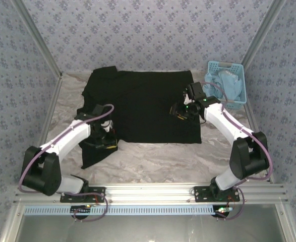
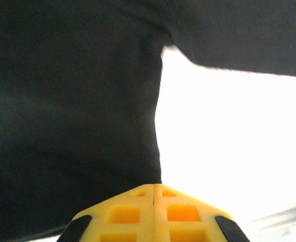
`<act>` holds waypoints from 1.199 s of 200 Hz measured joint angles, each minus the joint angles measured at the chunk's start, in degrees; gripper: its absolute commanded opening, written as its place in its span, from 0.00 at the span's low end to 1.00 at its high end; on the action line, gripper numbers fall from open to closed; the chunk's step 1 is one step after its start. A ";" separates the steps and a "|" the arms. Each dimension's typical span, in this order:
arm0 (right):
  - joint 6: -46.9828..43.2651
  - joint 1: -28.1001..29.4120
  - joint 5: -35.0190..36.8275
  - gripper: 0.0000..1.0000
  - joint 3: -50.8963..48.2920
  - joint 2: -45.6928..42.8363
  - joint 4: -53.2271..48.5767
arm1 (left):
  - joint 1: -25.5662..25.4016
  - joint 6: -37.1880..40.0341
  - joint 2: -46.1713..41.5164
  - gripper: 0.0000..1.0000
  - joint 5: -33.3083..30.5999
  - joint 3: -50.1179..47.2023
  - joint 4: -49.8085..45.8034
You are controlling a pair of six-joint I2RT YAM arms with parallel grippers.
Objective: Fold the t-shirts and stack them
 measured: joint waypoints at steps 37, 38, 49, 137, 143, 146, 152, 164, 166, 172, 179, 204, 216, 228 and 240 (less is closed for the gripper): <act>0.00 -0.44 0.55 0.42 -2.05 -0.81 -2.12 | -5.22 -5.60 -1.38 0.00 4.52 -4.85 1.11; 0.00 -0.44 0.55 0.42 -2.10 -0.81 -2.16 | -5.38 -5.79 -1.36 0.00 4.72 -5.03 1.25; 0.00 -0.48 0.59 0.42 -2.43 -0.81 -2.67 | -6.54 -7.10 -0.57 0.06 6.05 -6.12 2.38; -1.33 -0.22 2.49 0.43 -7.13 -4.59 -3.72 | 3.06 -19.26 -13.33 0.47 -8.85 -8.68 -7.63; -1.55 0.07 2.45 0.43 -7.78 -5.31 -3.43 | 6.23 -20.70 -16.17 0.48 -10.21 -10.14 -8.55; -1.66 0.26 2.45 0.44 -8.13 -5.64 -3.28 | 7.67 -21.35 -17.38 0.49 -10.67 -10.84 -9.03; -1.88 0.72 2.23 0.45 -8.81 -6.32 -2.91 | 10.36 -22.49 -19.45 0.50 -11.54 -12.26 -10.16; -2.25 1.42 1.31 0.46 -9.84 -7.17 -2.03 | 14.62 -24.37 -21.33 0.52 -12.94 -14.67 -12.46; -2.43 1.53 1.05 0.46 -10.01 -7.26 -1.79 | 15.13 -24.68 -21.46 0.52 -13.05 -14.86 -12.74; -2.60 1.84 0.37 0.46 -10.40 -7.48 -1.25 | 16.70 -25.49 -21.49 0.53 -13.70 -15.52 -13.64; -2.82 2.14 -0.39 0.47 -10.80 -7.56 -0.48 | 18.08 -26.49 -20.98 0.54 -14.36 -15.78 -14.38; -3.21 2.60 -2.54 0.47 -11.93 -7.56 1.27 | 20.79 -30.23 -17.81 0.55 -15.98 -16.59 -13.55; -3.26 2.60 -3.21 0.48 -12.26 -7.56 1.57 | 20.96 -32.02 -17.59 0.55 -16.06 -18.14 -12.26; -3.26 2.60 -3.76 0.48 -12.46 -7.58 1.66 | 20.96 -33.81 -17.33 0.56 -16.02 -20.20 -10.84; -3.26 2.51 -4.17 0.48 -12.52 -7.65 1.70 | 20.96 -35.43 -16.26 0.56 -15.98 -22.12 -9.46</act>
